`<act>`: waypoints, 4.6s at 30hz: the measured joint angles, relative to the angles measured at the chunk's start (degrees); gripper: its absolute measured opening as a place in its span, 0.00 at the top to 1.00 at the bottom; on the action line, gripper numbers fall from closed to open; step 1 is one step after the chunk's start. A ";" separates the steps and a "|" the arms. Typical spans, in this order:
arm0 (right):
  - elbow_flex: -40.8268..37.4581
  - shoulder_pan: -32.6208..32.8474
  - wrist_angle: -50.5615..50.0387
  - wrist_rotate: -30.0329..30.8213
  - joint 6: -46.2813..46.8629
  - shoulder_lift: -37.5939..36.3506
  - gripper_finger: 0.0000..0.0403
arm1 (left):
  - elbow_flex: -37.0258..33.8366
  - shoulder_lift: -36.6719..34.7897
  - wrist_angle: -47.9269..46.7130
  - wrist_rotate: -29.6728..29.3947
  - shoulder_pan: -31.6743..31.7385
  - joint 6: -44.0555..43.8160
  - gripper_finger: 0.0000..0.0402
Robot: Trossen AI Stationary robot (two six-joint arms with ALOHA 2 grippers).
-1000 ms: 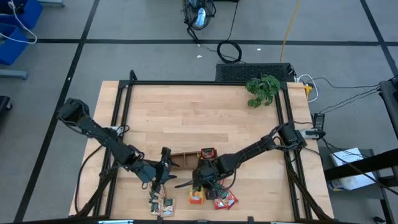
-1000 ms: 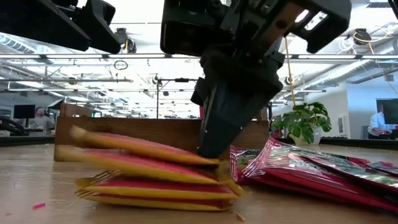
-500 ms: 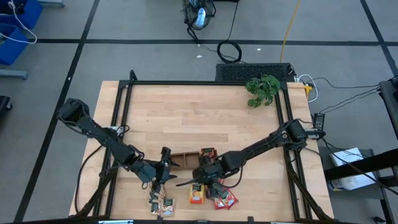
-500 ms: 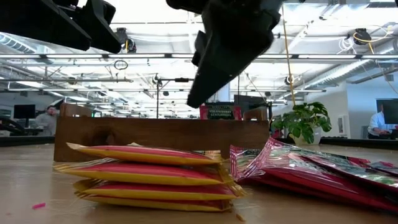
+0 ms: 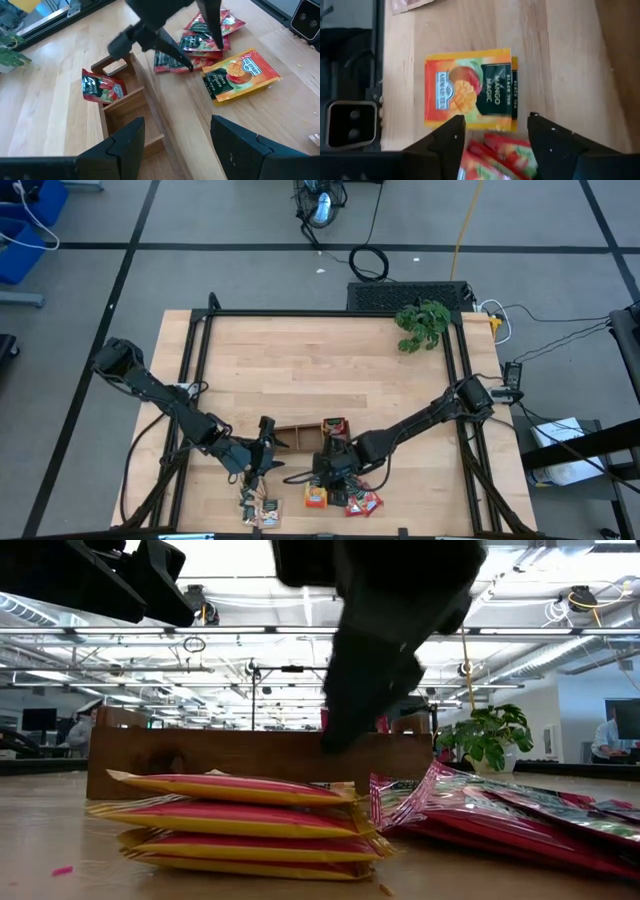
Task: Pick & Place Tea
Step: Put the yellow tea bag into the middle section of the wooden organizer
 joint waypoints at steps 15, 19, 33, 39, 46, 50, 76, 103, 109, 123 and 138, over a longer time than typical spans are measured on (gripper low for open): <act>-0.09 -0.43 1.59 -1.18 -2.30 3.06 0.56 | 0.00 0.00 0.02 0.02 -0.02 0.22 0.43; -0.11 -0.59 1.59 -1.27 -3.30 3.06 0.60 | 0.00 0.00 0.00 0.02 -0.02 0.07 0.43; -0.11 -0.17 1.33 0.44 -7.54 3.06 0.93 | 0.00 0.00 0.02 0.02 0.00 0.32 0.43; -0.11 -0.17 1.46 0.50 -8.80 3.06 1.00 | 0.00 0.00 0.01 0.02 0.00 0.34 0.43; -0.15 0.02 0.50 2.56 -9.97 -0.30 1.00 | 0.00 0.00 0.21 0.02 0.01 0.45 0.43; -0.15 0.26 -0.86 5.12 -10.76 -3.81 1.00 | 0.00 0.00 0.40 0.02 0.02 0.47 0.43; -10.71 9.92 20.55 14.10 -28.04 -4.85 1.00 | 3.04 2.50 11.82 5.01 -1.17 -11.23 0.43; -14.95 6.65 31.71 8.13 -34.70 0.81 1.00 | 13.14 20.58 9.27 6.55 -1.20 -36.97 0.43; -14.91 5.33 32.46 4.83 -35.87 1.94 1.00 | 13.17 21.95 8.70 8.09 -0.80 -39.35 0.43; -15.13 3.59 32.67 9.42 -37.24 2.79 1.00 | 13.09 24.72 6.69 12.50 0.84 -44.41 0.43; -22.12 1.81 43.76 9.36 -37.79 2.79 1.00 | 13.07 24.72 -3.19 16.99 2.58 -56.23 0.43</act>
